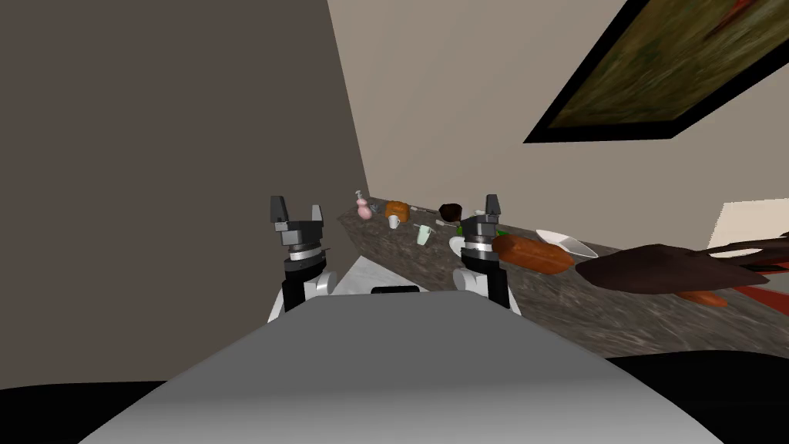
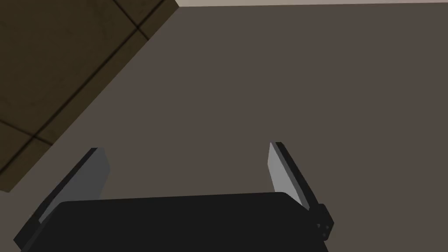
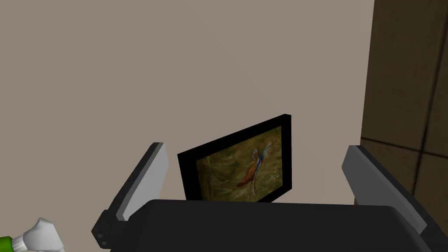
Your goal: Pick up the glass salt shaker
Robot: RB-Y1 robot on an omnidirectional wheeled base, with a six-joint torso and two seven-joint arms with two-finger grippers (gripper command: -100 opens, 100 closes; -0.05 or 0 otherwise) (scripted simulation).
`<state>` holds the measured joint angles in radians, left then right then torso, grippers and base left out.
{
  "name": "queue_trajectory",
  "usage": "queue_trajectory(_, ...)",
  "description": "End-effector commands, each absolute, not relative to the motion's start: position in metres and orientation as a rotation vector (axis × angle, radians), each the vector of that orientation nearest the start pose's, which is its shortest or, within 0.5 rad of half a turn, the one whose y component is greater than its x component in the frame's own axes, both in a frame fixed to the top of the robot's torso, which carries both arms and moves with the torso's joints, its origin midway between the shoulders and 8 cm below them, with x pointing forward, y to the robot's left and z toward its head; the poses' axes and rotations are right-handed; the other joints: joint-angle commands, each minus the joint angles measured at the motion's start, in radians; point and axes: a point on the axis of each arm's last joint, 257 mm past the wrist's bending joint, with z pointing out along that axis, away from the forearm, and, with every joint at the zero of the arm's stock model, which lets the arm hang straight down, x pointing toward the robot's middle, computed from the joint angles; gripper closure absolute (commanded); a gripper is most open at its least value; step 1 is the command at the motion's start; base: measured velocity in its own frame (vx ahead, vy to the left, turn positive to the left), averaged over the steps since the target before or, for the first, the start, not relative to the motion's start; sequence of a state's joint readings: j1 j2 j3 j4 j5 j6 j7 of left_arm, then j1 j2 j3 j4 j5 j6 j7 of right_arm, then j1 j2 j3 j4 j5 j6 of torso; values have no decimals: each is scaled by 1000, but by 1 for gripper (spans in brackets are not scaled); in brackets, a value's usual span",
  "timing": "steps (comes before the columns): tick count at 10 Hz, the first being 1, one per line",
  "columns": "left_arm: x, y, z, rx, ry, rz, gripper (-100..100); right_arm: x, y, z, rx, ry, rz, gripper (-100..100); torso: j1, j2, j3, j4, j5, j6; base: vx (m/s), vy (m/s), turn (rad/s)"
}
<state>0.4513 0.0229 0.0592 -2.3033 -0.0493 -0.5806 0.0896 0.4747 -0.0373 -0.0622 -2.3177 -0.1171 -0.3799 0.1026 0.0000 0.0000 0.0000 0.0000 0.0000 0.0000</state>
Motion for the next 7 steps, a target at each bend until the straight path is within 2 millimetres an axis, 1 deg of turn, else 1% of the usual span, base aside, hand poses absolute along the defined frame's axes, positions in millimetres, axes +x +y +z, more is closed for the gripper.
queue_trajectory(1, 325, 278, 65, -512, 538, -1348, 0, 358, -300, 17, 705, 699, 1226, -100, 0, 0, 0, 0, 0, 0, -43, -4, -33)
queue_trajectory(3, 325, 278, 65, -512, 538, -1348, 0, 365, -292, -1, 712, 784, 1230, -100, -1, 5, 3, 1, 0, 0, -103, -19, -42)
queue_trajectory(5, 325, 278, 65, -512, 538, -1348, 0, 373, -282, -27, 729, 894, 1231, -100, -2, 9, 5, 2, 0, 0, -128, -17, -38)
queue_trajectory(6, 325, 278, 65, -512, 538, -1348, 0, 373, -281, -27, 722, 901, 1230, -100, -1, 9, 5, 2, 0, 0, -75, -18, -24)
queue_trajectory(7, 325, 278, 65, -512, 538, -1348, 0, 377, -277, -43, 732, 966, 1227, -100, -1, 6, 4, 2, 0, 0, -54, -9, -37)
